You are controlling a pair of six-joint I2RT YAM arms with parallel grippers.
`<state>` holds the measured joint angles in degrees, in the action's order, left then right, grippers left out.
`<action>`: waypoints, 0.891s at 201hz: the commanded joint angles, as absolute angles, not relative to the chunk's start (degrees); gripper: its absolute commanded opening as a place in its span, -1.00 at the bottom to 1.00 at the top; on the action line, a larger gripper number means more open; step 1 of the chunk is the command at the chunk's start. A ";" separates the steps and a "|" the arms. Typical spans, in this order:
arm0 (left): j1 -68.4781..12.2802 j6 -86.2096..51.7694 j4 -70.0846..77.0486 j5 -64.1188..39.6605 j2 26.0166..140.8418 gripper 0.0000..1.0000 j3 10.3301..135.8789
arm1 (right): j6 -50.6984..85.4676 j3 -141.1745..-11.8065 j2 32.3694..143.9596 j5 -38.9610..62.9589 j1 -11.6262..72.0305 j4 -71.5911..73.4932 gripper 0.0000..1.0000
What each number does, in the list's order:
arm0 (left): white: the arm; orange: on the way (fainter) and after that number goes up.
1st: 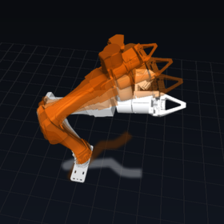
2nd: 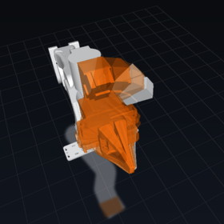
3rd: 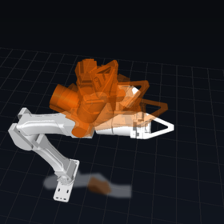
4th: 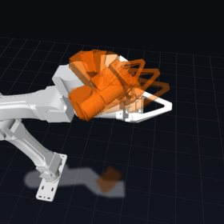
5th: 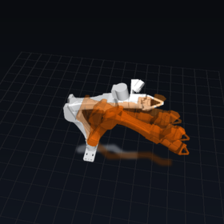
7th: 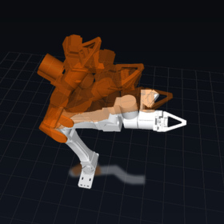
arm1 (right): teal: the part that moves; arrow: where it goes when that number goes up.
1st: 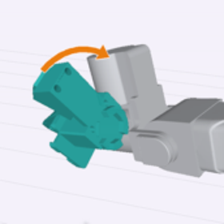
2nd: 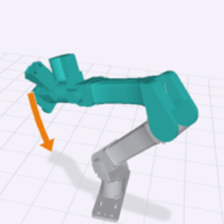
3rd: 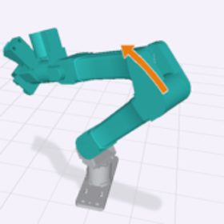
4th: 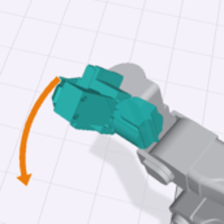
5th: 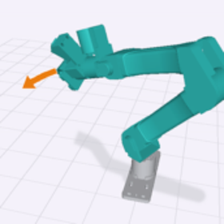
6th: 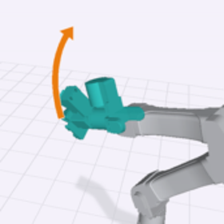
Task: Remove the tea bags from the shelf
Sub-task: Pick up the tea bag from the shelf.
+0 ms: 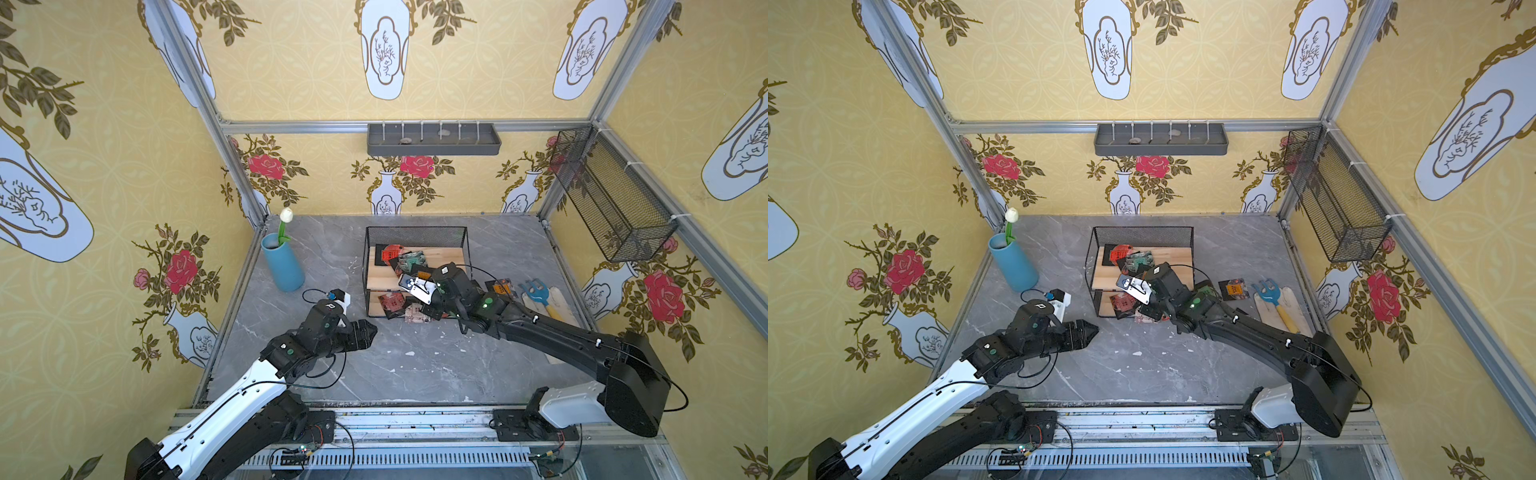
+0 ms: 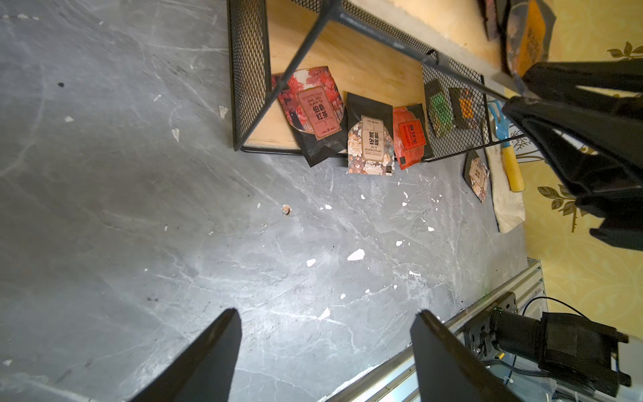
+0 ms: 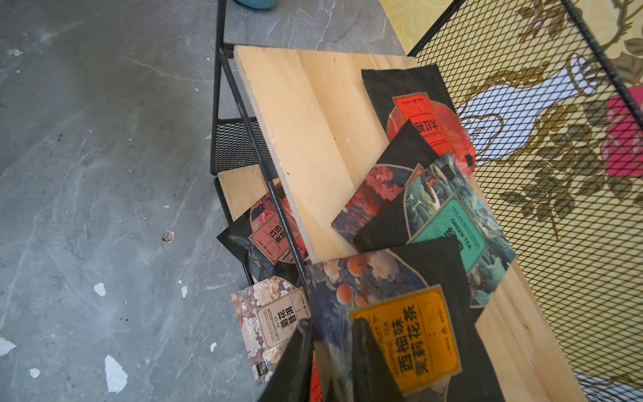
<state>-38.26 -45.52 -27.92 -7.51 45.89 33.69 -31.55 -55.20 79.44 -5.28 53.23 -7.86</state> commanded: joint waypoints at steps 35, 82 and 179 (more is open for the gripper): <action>-38.06 -45.61 -26.81 -7.58 46.15 0.72 33.75 | -31.46 -55.99 78.44 -5.99 53.40 -8.95 -0.83; -38.06 -45.65 -26.81 -7.56 46.14 0.72 33.95 | -31.44 -56.49 77.05 -7.84 54.13 -7.92 -0.97; -38.03 -45.70 -26.62 -7.75 46.29 0.72 34.21 | -35.11 -56.48 72.79 -21.84 59.05 -2.88 -1.00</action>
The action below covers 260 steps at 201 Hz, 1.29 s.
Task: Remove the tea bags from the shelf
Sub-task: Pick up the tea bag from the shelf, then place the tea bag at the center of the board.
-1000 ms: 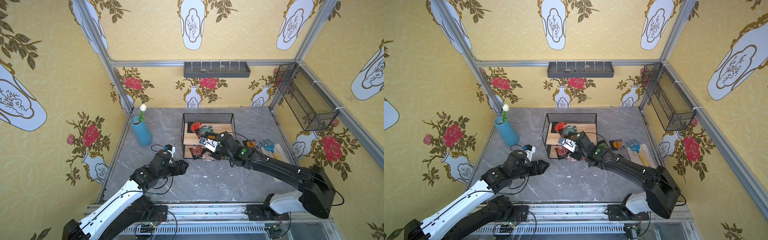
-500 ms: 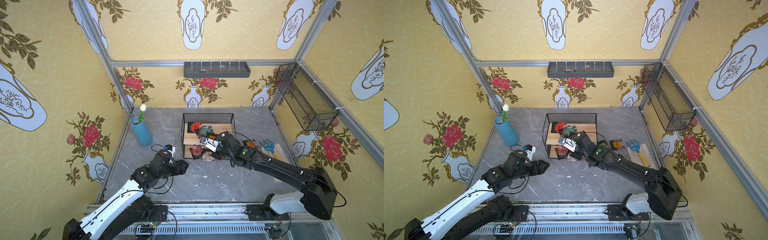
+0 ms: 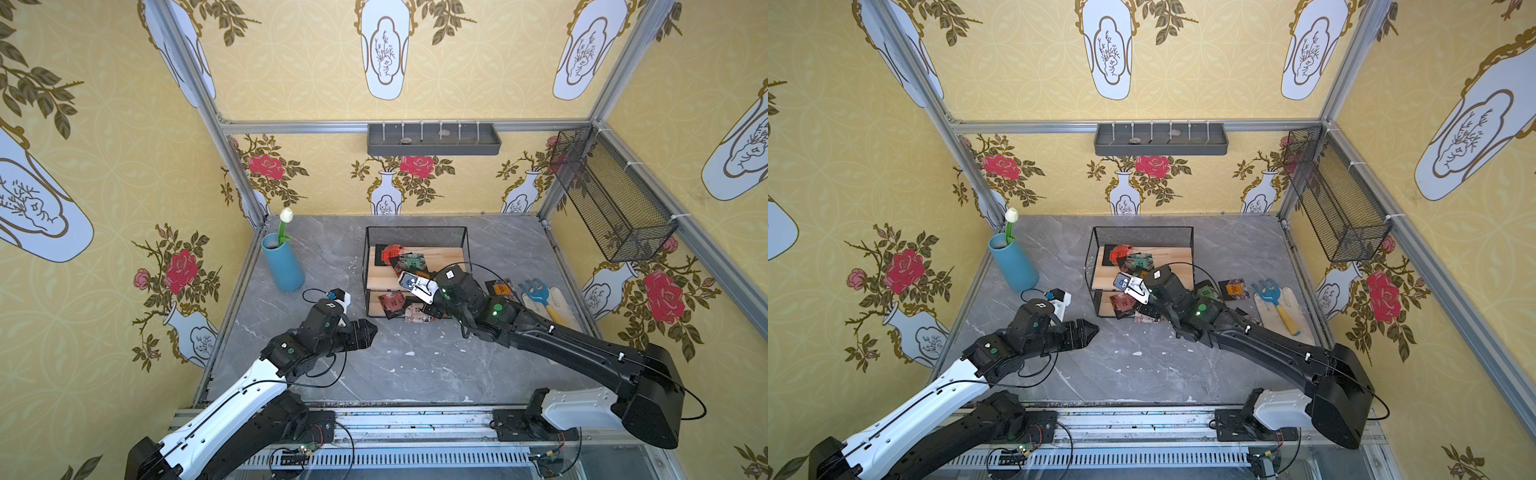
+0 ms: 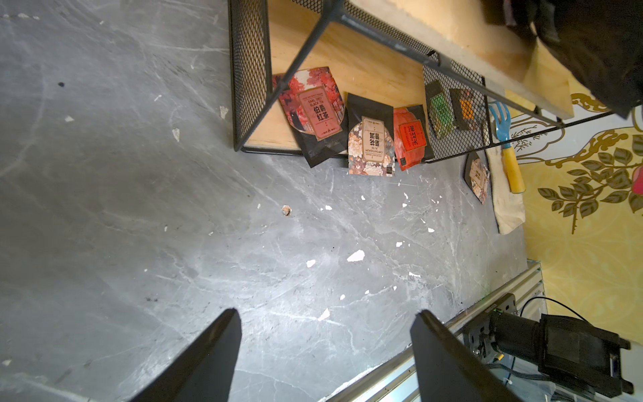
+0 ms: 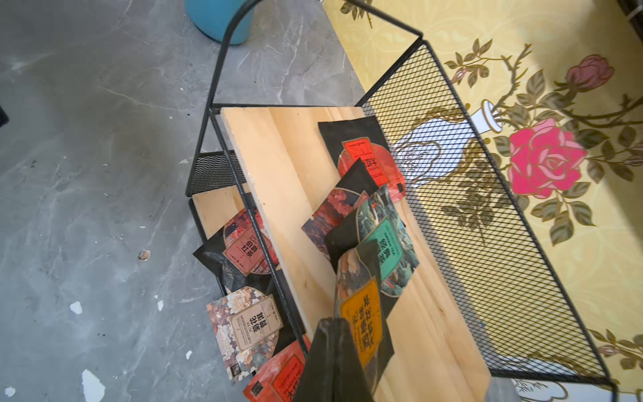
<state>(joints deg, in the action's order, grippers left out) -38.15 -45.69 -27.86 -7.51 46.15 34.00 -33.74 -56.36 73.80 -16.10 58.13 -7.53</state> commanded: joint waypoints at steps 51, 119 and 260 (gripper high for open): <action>-37.99 -45.56 -26.63 -8.25 46.32 0.72 34.79 | -35.71 -57.31 69.93 -25.96 61.80 -3.02 -1.00; -38.06 -44.85 -26.41 -9.99 46.76 0.72 35.67 | -32.69 -61.00 67.42 -37.63 70.15 -8.73 -1.00; -40.92 -44.74 -22.87 -13.62 48.25 0.71 35.24 | 74.49 -75.06 81.10 -56.10 93.01 -88.07 -1.00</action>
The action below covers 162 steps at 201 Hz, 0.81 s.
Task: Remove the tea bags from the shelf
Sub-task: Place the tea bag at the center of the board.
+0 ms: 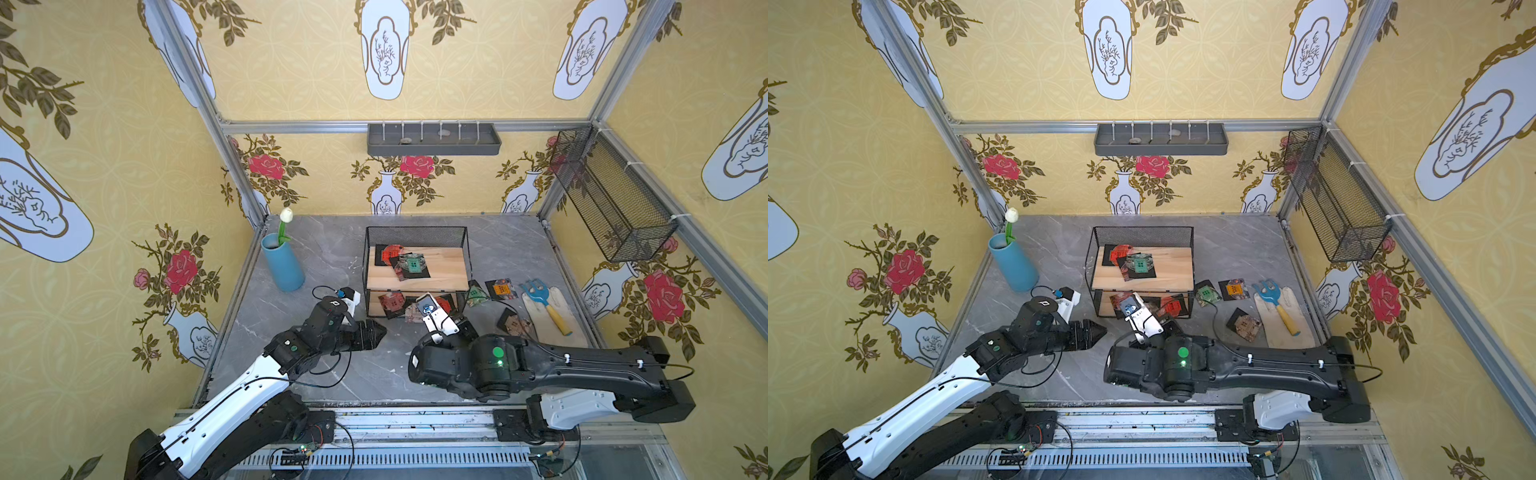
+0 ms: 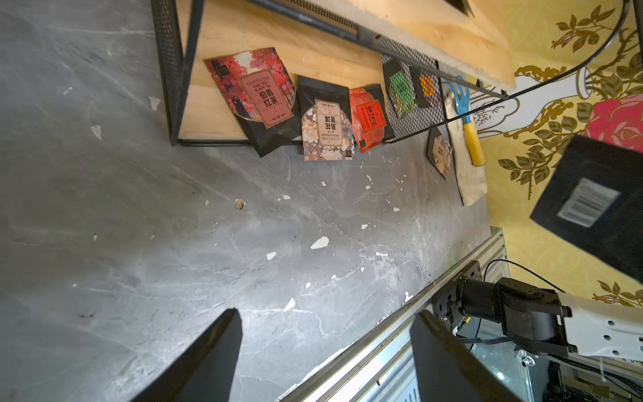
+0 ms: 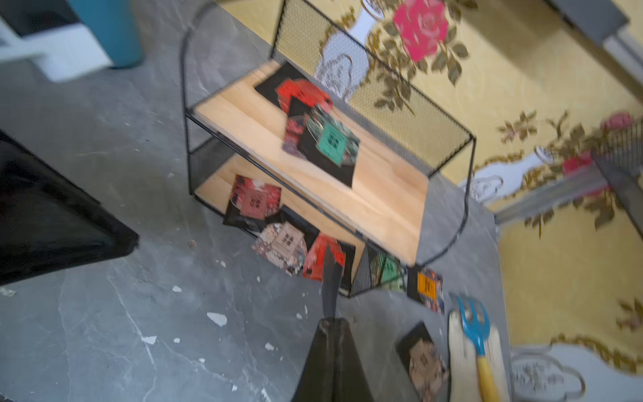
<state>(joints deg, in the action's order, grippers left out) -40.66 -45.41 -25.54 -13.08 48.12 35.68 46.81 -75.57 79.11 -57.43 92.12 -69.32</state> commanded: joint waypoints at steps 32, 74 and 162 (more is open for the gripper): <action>-41.04 -44.82 -22.24 -13.89 48.49 0.71 34.63 | 84.85 -70.80 79.71 -52.08 92.96 -88.07 -1.00; -41.03 -44.75 -21.62 -14.20 48.56 0.71 34.37 | 95.99 -62.32 77.05 -48.64 91.18 -88.07 -1.00; -41.02 -44.82 -20.83 -14.10 49.57 0.71 33.99 | 108.17 -47.76 71.10 -45.57 83.33 -84.62 -1.00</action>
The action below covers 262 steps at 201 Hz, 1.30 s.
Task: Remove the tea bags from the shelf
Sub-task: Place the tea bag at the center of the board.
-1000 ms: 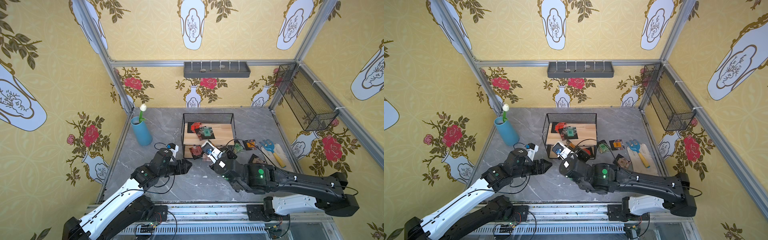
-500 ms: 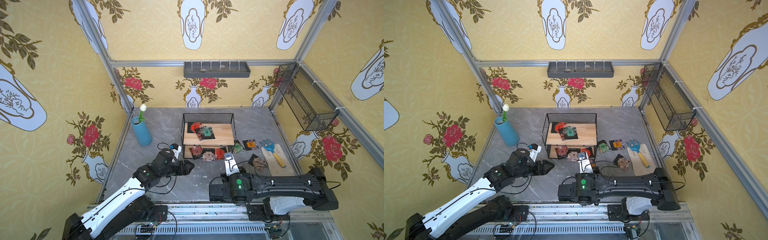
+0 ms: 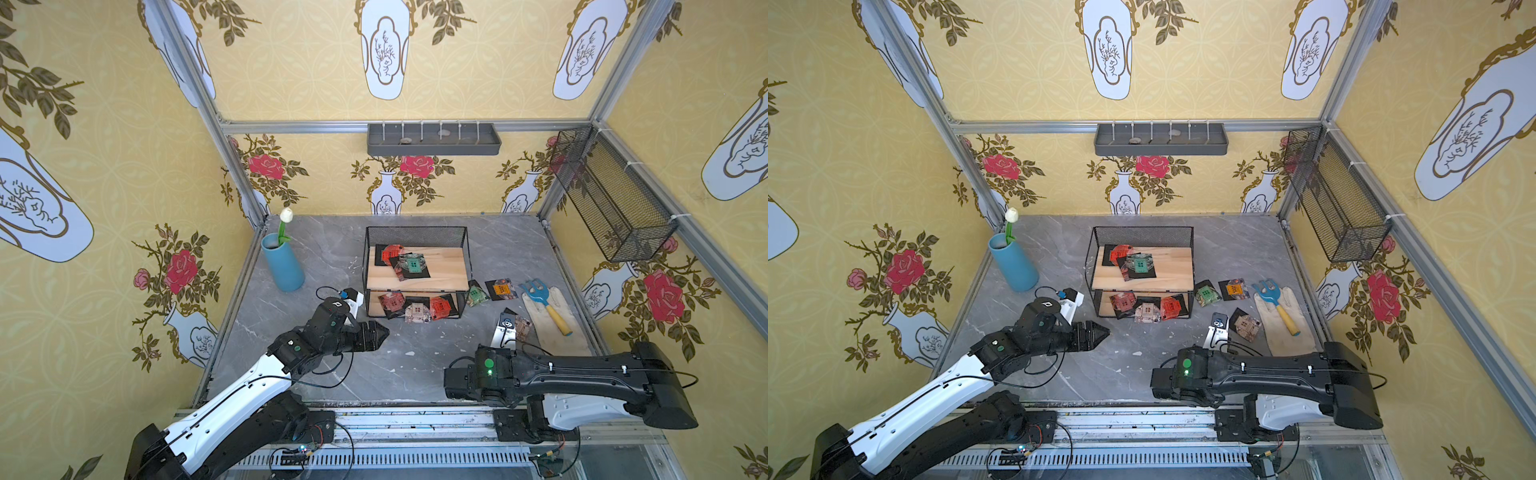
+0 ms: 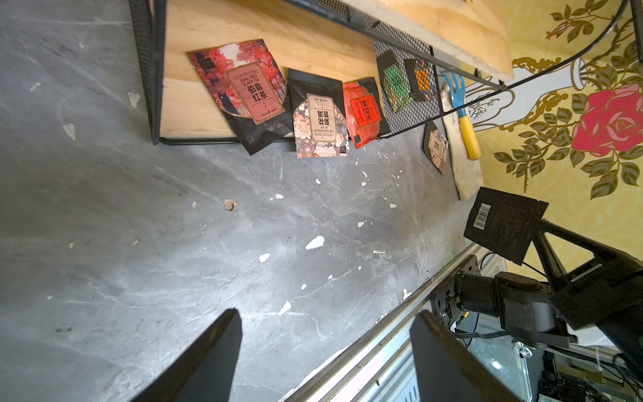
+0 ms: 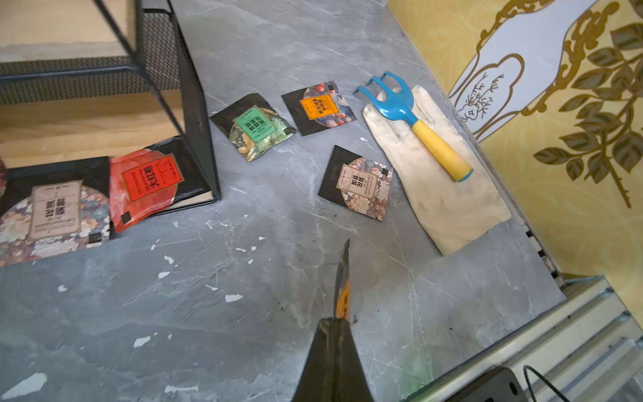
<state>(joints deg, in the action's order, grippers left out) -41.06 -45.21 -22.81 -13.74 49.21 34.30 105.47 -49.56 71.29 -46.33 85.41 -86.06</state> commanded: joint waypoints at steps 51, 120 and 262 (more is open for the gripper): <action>-41.00 -44.87 -20.17 -13.86 50.00 0.71 33.55 | 100.81 -41.18 67.67 -43.16 76.07 -73.43 -1.00; -41.04 -45.00 -20.30 -13.46 50.27 0.71 33.18 | 78.46 -36.44 66.78 -40.60 64.29 -50.99 -1.00; -41.04 -45.26 -21.62 -11.34 49.92 0.71 33.05 | 59.94 -36.71 74.21 -35.76 54.80 -30.54 -0.89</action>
